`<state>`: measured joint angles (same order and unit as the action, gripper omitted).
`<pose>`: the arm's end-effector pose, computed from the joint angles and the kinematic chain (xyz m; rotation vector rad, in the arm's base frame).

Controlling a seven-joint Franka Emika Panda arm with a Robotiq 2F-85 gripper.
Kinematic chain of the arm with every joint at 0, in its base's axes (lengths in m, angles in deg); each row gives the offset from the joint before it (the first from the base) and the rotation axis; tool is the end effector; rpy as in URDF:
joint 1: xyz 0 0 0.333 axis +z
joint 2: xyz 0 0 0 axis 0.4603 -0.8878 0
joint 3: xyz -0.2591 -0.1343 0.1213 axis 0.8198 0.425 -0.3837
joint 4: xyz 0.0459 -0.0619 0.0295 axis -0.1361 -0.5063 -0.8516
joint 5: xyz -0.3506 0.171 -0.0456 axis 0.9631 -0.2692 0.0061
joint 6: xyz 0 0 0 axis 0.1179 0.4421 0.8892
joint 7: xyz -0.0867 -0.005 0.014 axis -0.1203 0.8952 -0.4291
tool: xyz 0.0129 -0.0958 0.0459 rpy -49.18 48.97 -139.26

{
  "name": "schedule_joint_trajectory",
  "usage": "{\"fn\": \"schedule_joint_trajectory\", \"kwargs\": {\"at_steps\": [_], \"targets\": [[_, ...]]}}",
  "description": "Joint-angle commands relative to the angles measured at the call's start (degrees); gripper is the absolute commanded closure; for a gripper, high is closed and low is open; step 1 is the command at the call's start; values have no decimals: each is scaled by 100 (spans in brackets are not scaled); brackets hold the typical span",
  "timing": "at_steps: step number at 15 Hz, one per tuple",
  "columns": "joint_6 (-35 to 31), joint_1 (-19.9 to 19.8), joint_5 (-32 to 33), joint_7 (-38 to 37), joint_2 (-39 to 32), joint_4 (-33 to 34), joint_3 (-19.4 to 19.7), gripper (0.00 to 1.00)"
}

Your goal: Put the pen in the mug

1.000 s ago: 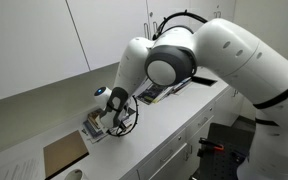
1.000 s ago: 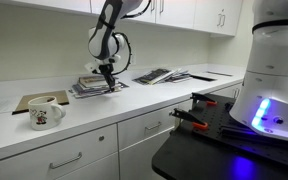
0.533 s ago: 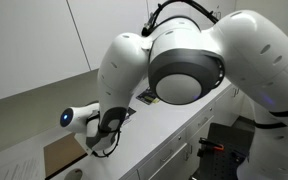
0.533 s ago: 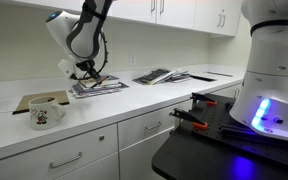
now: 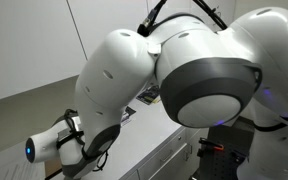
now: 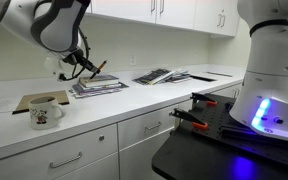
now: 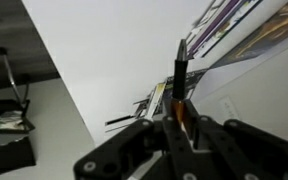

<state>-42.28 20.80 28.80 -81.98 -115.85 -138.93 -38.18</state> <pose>0.6212 0.2180 0.1820 1.4630 -1.9252 1.0952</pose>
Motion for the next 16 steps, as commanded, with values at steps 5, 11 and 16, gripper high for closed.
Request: {"fn": "schedule_joint_trajectory", "kwargs": {"at_steps": [5, 11, 16], "targets": [[682, -11, 903, 56, -466, 827, -585, 96], [-238, 242, 2194, 40, -637, 760, -682, 96], [-1014, 223, 3280, -9, -637, 654, -854, 96]]}}
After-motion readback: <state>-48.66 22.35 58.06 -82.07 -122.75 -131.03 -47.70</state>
